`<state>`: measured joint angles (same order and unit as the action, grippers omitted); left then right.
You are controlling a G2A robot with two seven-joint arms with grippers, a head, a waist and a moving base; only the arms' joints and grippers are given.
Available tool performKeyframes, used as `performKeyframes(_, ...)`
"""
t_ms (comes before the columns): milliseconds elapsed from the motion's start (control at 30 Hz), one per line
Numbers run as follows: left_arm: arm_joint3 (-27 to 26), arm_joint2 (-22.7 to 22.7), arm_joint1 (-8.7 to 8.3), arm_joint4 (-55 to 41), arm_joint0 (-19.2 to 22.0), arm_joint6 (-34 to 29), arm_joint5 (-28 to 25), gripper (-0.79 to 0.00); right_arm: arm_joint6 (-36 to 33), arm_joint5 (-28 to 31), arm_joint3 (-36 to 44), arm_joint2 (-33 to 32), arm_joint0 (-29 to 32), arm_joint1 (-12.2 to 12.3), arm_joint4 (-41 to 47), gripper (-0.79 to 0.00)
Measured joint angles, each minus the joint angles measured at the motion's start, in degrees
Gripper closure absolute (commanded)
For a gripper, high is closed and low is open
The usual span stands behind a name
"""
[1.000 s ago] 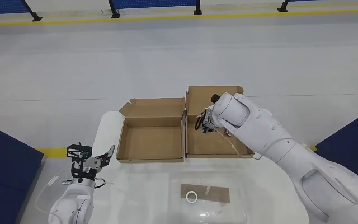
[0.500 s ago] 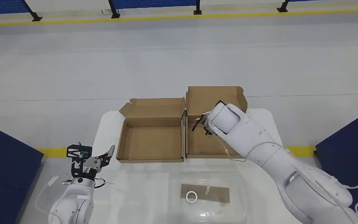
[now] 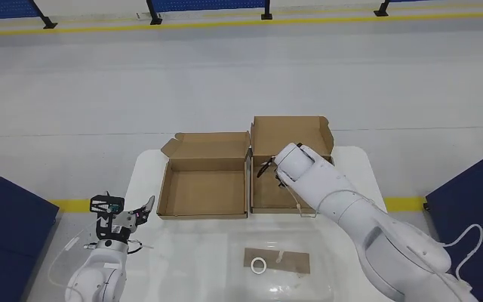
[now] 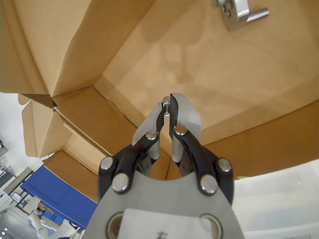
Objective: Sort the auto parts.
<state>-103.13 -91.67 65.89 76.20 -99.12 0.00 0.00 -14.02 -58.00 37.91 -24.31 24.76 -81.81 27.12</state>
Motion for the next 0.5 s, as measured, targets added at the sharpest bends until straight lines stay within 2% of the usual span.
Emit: performKeyframes(500,0.0,0.0,0.0,0.0,0.0,0.0,0.0,-0.785,2.65,0.0,-10.25,1.52,-2.74,-2.37,5.6,0.0)
